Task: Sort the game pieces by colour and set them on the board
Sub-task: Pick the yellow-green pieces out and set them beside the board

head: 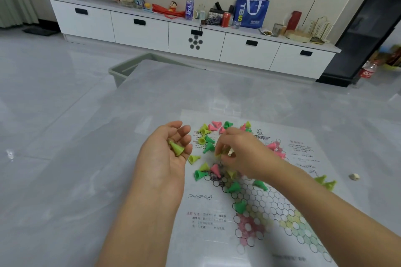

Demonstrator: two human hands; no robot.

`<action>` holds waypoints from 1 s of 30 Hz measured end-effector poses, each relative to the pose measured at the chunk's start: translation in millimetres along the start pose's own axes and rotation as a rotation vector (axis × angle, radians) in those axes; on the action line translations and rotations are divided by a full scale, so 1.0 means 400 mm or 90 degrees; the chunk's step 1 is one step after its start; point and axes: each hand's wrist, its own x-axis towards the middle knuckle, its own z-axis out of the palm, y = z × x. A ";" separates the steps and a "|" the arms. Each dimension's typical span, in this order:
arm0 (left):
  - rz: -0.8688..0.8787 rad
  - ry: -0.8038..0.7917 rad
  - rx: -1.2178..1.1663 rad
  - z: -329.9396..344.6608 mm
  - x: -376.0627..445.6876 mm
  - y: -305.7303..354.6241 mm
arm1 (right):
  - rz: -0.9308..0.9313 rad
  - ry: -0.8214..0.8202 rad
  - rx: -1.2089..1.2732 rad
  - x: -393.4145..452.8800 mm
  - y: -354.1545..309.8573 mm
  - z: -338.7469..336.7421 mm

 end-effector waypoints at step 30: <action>-0.104 0.101 -0.170 -0.043 0.045 0.007 | -0.105 -0.123 -0.063 0.081 -0.067 0.055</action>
